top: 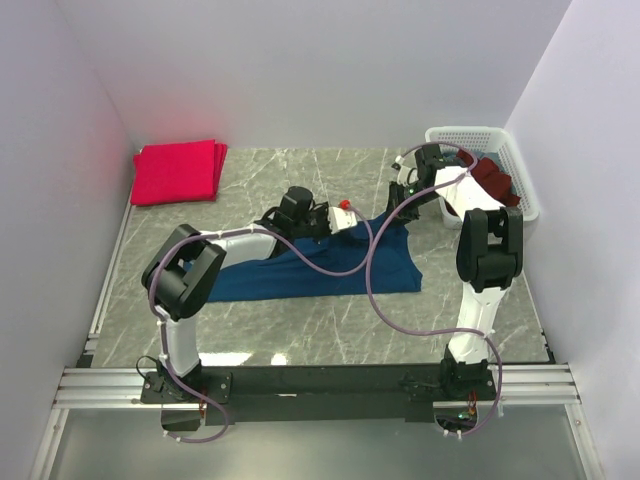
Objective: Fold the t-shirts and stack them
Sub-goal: Fold the tshirt
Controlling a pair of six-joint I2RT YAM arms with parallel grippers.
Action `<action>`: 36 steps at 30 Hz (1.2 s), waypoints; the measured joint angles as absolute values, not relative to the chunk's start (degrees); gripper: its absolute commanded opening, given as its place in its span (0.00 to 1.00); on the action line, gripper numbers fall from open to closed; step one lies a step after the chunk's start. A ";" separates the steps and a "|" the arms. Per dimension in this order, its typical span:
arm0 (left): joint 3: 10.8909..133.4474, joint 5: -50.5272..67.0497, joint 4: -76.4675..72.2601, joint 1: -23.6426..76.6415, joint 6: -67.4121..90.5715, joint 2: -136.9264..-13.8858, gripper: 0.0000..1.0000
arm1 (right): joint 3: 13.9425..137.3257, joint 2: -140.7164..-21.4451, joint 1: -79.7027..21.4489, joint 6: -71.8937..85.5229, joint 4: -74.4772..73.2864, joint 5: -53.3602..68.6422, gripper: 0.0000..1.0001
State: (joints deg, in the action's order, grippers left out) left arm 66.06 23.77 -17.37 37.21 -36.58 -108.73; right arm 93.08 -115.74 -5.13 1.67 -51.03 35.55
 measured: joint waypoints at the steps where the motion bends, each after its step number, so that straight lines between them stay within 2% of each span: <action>1: 66.28 23.77 -17.39 37.21 -36.60 -109.16 0.01 | 93.12 -115.74 -5.13 1.72 -50.96 35.33 0.00; 16: 60.18 24.60 -18.59 37.17 -39.88 -108.05 0.01 | 94.02 -115.74 -5.10 0.01 -53.04 33.82 0.00; 30: 56.29 27.16 -17.10 40.99 -41.34 -102.65 0.01 | 88.79 -115.50 -5.04 -3.11 -54.72 30.55 0.00; 32: 55.94 27.49 -15.70 41.43 -41.87 -102.65 0.04 | 87.88 -115.33 -5.04 -3.49 -54.68 29.89 0.00; 34: 55.72 27.66 -14.20 41.63 -42.76 -102.72 0.13 | 86.89 -115.20 -4.99 -3.77 -54.65 29.28 0.00; 35: 55.70 27.70 -13.21 41.71 -43.09 -102.80 0.24 | 86.50 -115.20 -4.99 -3.97 -54.68 28.99 0.01; 36: 55.70 27.70 -12.64 41.71 -43.46 -102.91 0.29 | 86.02 -115.20 -4.99 -4.14 -54.52 28.69 0.07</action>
State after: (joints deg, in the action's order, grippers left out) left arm 55.70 27.70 -12.64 41.71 -43.46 -102.91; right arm 86.02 -115.20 -4.99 -4.14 -54.52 28.69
